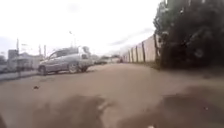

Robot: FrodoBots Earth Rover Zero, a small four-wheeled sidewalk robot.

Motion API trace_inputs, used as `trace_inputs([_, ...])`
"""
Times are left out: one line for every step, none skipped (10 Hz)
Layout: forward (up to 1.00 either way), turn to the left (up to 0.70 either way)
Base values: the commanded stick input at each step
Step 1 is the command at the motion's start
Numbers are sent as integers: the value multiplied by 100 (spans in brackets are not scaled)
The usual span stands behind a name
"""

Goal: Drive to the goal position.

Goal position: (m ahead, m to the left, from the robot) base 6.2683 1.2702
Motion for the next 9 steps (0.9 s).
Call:
trace_inputs([85,1])
trace_inputs([85,1])
trace_inputs([85,1])
trace_inputs([85,1])
trace_inputs([85,1])
trace_inputs([85,1])
trace_inputs([85,1])
trace_inputs([85,1])
trace_inputs([85,1])
